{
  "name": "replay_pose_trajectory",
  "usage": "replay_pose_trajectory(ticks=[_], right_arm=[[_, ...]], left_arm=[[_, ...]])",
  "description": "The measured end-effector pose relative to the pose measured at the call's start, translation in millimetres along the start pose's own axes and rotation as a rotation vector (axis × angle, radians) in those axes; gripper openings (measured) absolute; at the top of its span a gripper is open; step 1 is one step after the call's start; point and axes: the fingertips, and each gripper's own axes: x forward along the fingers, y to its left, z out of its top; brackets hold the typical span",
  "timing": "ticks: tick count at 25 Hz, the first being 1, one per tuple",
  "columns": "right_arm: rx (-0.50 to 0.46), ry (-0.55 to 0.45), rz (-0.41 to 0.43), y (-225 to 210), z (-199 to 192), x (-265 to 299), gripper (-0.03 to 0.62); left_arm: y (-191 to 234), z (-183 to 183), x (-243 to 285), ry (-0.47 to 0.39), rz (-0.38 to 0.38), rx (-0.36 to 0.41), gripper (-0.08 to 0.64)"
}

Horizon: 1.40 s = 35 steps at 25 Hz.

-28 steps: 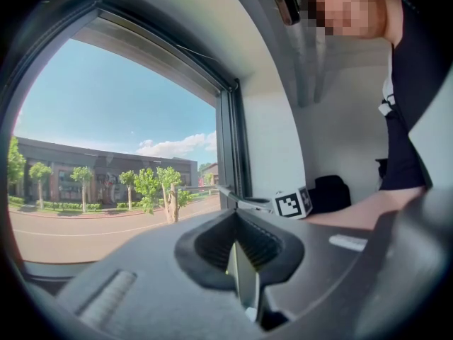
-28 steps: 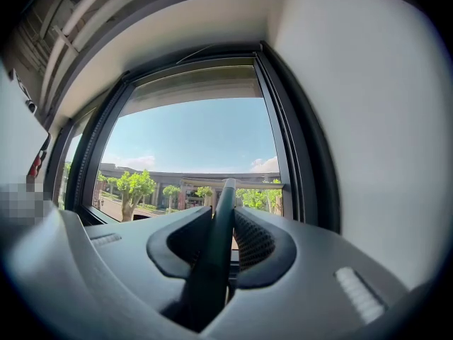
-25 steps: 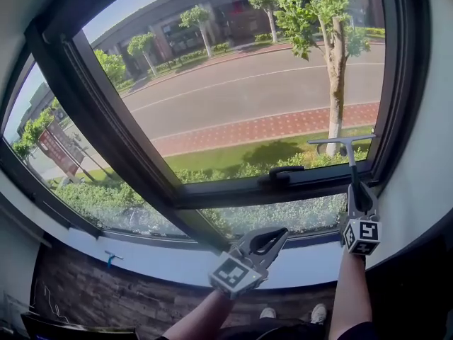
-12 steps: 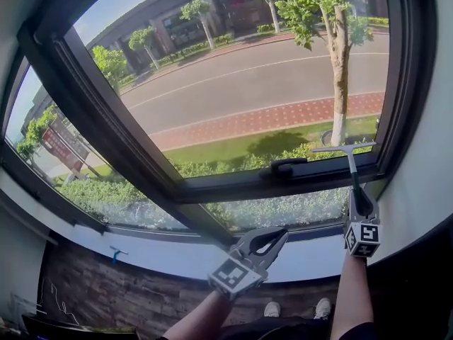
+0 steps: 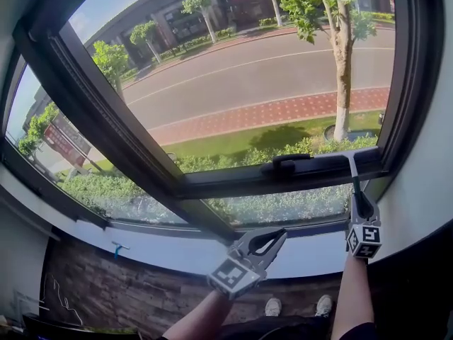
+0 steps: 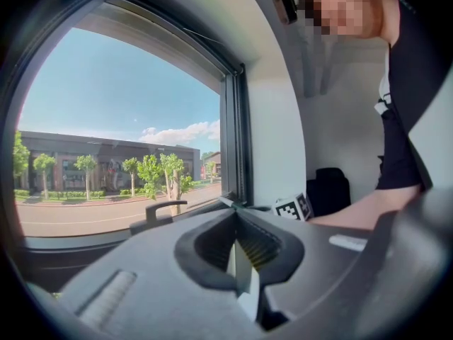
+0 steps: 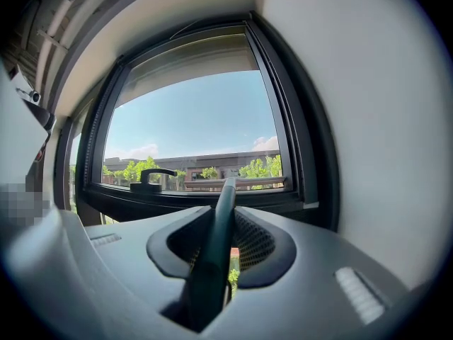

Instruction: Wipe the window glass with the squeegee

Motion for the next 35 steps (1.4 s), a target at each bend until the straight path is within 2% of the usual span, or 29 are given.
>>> replay_pose_trajectory(ticks=[11, 19, 23, 27, 31, 35], right_arm=[[0.038, 0.014, 0.006, 0.1, -8.7, 1.7, 0.098], [0.026, -0.029, 0.003, 4.0, 19.1, -14.3, 0.098], [-0.008, -0.077, 0.000, 11.3, 57.9, -21.7, 0.098], [-0.051, -0.174, 0.003, 27.8, 113.5, -29.8, 0.098], [-0.087, -0.295, 0.022, 58.2, 178.8, -42.1, 0.098], [-0.116, -0.381, 0.051, 96.3, 226.9, -53.7, 0.098]], left_arm=[[4.2, -6.2, -4.0, 0.009, 0.010, -0.004, 0.002], [8.3, 6.6, -5.0, -0.039, 0.006, -0.012, 0.002], [15.9, 24.8, -7.5, -0.095, -0.008, -0.008, 0.002], [17.8, 37.6, -11.4, -0.149, -0.039, 0.003, 0.002], [16.2, 54.9, -19.0, -0.195, -0.079, 0.020, 0.002], [16.3, 68.0, -31.6, -0.231, -0.107, 0.038, 0.002]])
